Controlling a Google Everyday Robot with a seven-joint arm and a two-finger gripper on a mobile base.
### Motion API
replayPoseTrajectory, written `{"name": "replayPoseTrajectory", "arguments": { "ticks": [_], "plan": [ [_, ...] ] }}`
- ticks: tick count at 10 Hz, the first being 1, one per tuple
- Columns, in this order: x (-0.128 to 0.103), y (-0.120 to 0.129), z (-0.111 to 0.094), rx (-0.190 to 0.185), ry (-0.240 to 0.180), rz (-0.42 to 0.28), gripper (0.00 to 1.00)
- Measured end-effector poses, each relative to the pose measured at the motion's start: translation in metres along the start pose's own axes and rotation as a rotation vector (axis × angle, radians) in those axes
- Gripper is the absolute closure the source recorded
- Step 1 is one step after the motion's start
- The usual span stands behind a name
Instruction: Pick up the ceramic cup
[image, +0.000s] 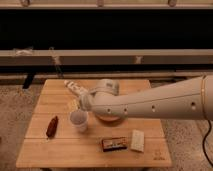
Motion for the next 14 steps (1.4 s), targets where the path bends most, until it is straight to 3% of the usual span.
{"name": "replayPoseTrajectory", "arguments": {
  "ticks": [1,3,4,7,14],
  "plan": [
    [0.001,-0.001,0.0,0.008,0.007,-0.006,0.26],
    [0.013,-0.007,0.003,0.046,0.083,-0.084,0.26],
    [0.023,-0.011,0.009,0.061,0.142,-0.121,0.26],
    [0.044,-0.024,0.027,0.079,0.225,-0.141,0.26],
    [0.07,-0.042,0.067,0.087,0.304,-0.127,0.26]
  ]
}}
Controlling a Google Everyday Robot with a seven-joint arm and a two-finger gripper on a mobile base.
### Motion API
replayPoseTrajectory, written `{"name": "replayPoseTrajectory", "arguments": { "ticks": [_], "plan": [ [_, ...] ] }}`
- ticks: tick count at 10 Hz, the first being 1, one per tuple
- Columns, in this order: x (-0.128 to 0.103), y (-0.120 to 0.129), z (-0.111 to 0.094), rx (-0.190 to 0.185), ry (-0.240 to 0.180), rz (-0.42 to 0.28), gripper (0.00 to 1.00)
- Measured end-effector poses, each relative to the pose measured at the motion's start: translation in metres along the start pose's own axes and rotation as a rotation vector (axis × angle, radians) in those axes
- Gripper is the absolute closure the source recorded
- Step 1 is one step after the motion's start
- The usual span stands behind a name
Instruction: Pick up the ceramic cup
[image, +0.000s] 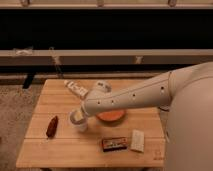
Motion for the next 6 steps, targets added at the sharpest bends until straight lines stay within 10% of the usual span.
{"name": "replayPoseTrajectory", "arguments": {
  "ticks": [3,6],
  "plan": [
    [0.005,0.0013,0.0125,0.0,0.017,-0.009,0.37],
    [0.0044,0.0072,0.0072,-0.027,0.009,-0.018,0.7]
  ]
}}
